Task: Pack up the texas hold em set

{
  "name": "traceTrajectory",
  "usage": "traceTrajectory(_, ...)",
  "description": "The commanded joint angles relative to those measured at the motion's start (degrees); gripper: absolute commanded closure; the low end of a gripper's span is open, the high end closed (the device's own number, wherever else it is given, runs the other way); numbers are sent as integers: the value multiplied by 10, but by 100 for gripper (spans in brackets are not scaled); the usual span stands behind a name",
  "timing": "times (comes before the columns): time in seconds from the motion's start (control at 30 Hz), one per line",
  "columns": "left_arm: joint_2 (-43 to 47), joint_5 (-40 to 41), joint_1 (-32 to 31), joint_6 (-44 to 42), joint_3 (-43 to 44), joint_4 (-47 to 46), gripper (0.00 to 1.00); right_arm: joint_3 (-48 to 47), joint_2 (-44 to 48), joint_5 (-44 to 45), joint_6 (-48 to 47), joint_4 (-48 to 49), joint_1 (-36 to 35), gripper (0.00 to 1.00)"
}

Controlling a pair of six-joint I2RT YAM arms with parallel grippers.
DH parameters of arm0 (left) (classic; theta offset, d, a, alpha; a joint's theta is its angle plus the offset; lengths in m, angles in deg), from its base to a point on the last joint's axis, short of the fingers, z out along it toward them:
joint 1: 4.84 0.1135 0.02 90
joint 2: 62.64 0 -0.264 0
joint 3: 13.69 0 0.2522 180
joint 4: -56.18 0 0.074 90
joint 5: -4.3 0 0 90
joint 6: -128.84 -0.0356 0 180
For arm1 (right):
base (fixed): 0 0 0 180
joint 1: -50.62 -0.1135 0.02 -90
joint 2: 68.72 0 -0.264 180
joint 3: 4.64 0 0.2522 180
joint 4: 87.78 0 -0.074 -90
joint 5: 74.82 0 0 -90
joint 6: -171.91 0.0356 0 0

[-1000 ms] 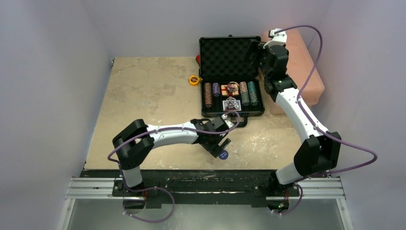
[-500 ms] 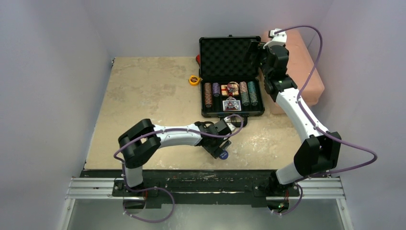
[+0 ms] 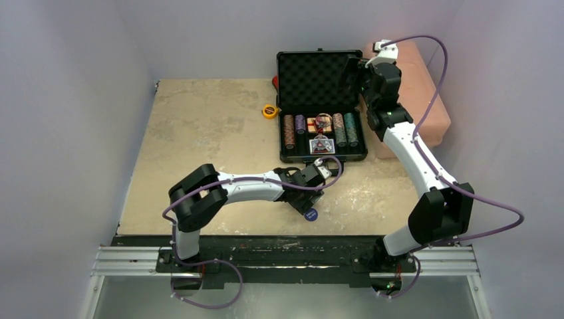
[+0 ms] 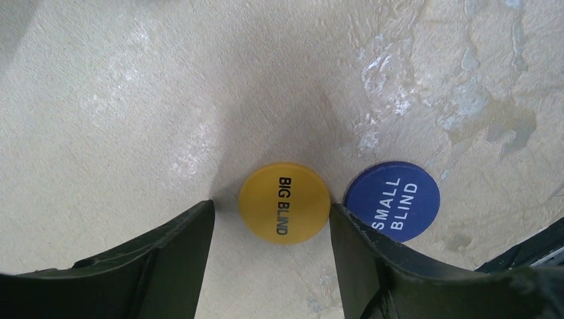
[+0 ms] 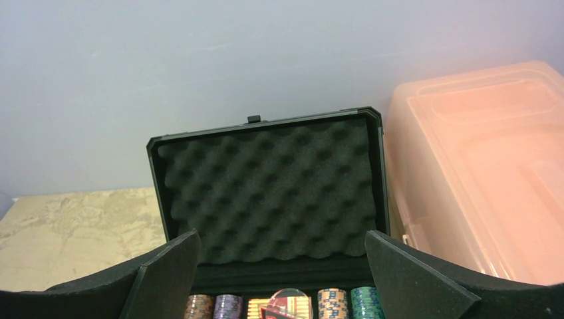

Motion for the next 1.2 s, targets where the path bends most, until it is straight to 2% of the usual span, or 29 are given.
traceTrajectory(0.0, -19, 28, -1, -4, 12, -5, 38, 1, 25, -8, -11, 4, 4, 1)
traceTrajectory(0.7, -17, 43, -2, 31, 1, 16, 53, -2, 20, -12, -11, -2, 4, 1)
traceTrajectory(1.0, 2, 50, -2, 38, 17, 35, 55, -3, 23, -7, -14, -5, 3, 1)
traceTrajectory(1.17, 29, 61, -2, 40, 25, 50, 56, -10, 23, 46, -3, -23, 5, 1)
